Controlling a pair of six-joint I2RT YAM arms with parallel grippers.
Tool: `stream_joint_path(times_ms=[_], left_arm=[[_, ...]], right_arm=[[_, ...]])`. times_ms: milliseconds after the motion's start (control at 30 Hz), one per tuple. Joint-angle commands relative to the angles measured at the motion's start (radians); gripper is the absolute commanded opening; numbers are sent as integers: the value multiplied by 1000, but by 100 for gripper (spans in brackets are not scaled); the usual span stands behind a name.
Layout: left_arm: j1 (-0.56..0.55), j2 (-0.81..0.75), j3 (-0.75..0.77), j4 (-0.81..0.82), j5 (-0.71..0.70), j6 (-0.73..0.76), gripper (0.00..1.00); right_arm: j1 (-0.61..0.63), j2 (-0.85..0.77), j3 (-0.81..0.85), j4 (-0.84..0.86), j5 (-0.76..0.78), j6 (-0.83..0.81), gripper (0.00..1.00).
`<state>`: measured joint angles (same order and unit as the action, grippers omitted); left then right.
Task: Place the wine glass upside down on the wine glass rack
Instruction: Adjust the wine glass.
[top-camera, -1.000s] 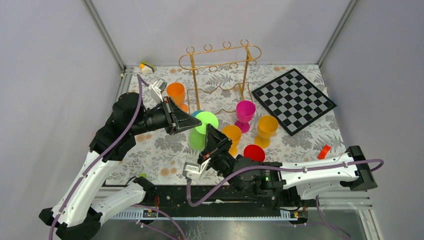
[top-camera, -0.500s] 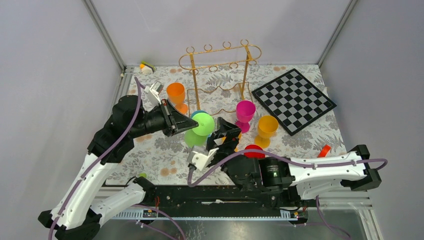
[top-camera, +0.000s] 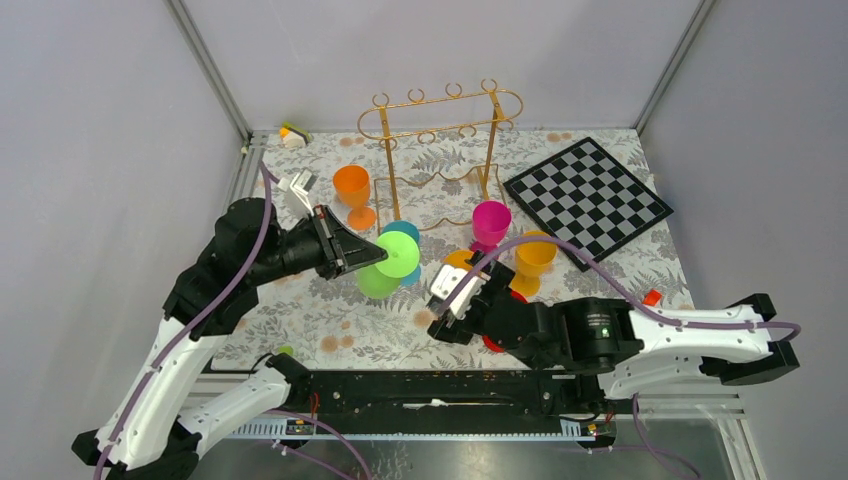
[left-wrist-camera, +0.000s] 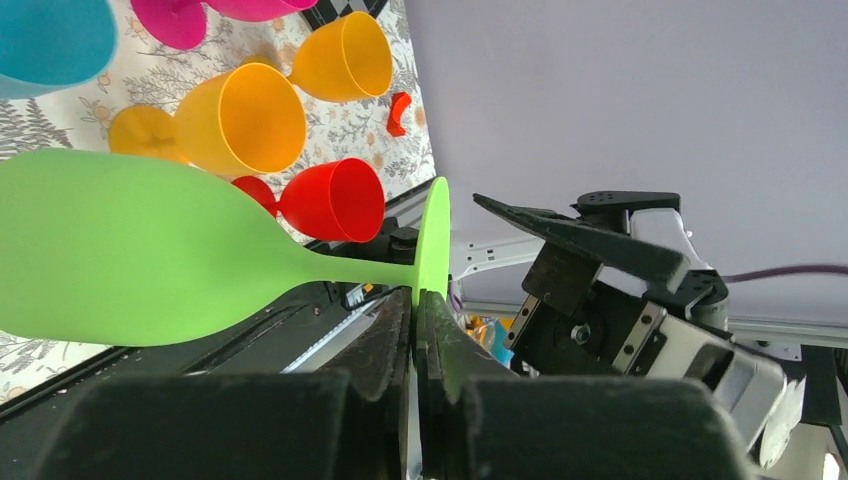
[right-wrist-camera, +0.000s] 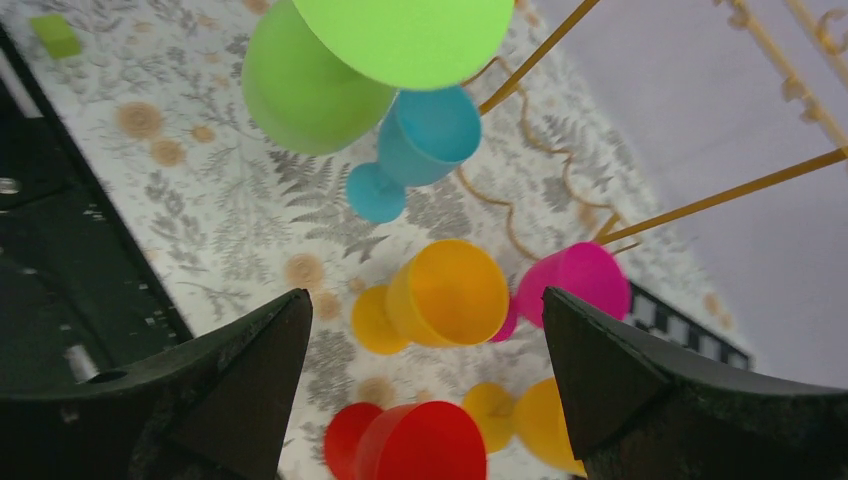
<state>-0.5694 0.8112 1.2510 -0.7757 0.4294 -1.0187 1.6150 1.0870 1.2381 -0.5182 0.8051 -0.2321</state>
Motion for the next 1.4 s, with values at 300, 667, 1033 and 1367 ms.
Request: stream_joint_path(times_ms=[300, 667, 1033, 1367], left_arm=[[2, -29, 38, -32, -34, 54, 0], [2, -32, 11, -17, 41, 46, 0], [-11, -63, -84, 189, 147, -53, 0], [-57, -74, -128, 300, 157, -114, 0]], right_arm=[[-307, -142, 31, -138, -560, 551, 94], [-510, -203, -54, 11, -948, 910, 91], [-594, -177, -216, 500, -1151, 1307, 70], [-611, -86, -206, 633, -1147, 1427, 40]])
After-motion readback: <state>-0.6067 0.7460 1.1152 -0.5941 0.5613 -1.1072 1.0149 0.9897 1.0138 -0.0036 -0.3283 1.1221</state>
